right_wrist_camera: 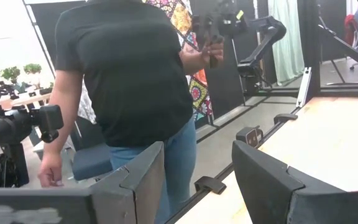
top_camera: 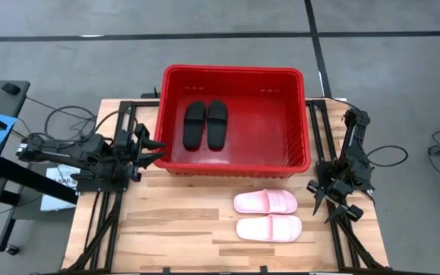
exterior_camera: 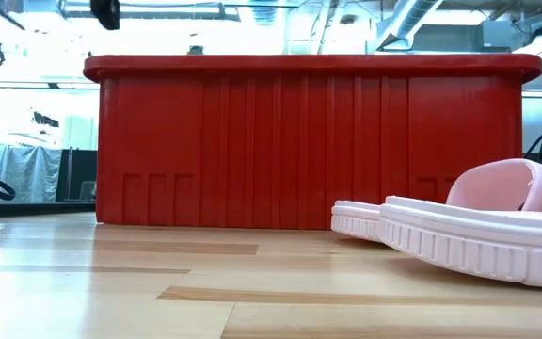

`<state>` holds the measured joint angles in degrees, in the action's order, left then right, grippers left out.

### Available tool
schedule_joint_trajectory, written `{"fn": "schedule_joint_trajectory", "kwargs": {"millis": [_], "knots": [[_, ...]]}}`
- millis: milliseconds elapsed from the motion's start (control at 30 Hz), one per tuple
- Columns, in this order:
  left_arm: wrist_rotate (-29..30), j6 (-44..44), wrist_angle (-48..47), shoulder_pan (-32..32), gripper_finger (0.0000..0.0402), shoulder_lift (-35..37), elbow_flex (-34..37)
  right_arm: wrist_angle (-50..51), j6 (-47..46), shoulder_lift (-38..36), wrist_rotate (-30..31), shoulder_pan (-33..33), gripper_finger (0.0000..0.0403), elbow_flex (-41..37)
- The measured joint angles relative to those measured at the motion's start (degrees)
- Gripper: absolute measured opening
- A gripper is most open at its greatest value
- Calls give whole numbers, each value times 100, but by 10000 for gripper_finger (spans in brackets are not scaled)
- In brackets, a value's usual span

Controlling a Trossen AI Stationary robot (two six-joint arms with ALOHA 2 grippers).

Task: Pick and place slides into bin
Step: Put the pink slipper into the red bin

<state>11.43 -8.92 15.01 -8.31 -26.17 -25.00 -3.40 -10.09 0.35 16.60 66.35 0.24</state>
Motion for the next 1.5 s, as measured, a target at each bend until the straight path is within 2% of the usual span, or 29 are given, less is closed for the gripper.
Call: {"fn": "schedule_joint_trajectory", "kwargs": {"millis": [267, 467, 767, 833, 933, 1067, 1300, 1500], "knots": [[44, -127, 227, -3, 133, 888, 760, -2, 0, 0, 0, 0, 182, 0], [-469, -294, 211, -3, 133, 1402, 1173, -2, 0, 1, 0, 0, 182, 0], [-610, -519, 138, -3, 133, 1996, 1701, -2, 1, 0, 0, 0, 182, 1], [-529, -396, -77, -3, 133, 2052, 1701, -2, 2, -1, 0, 0, 182, 1], [-104, -146, -749, -1, 133, 2105, 1701, -2, 2, 1, -2, 0, 182, -1], [281, -397, -1373, -3, 133, 2128, 1684, -2, 1, -1, -1, 0, 182, 1], [431, -833, -1240, -1, 133, 2117, 1689, -2, 1, -1, 0, 0, 182, 0], [399, -823, -1100, -1, 133, 2107, 1703, -2, 0, 1, 0, 0, 182, 1]]}}
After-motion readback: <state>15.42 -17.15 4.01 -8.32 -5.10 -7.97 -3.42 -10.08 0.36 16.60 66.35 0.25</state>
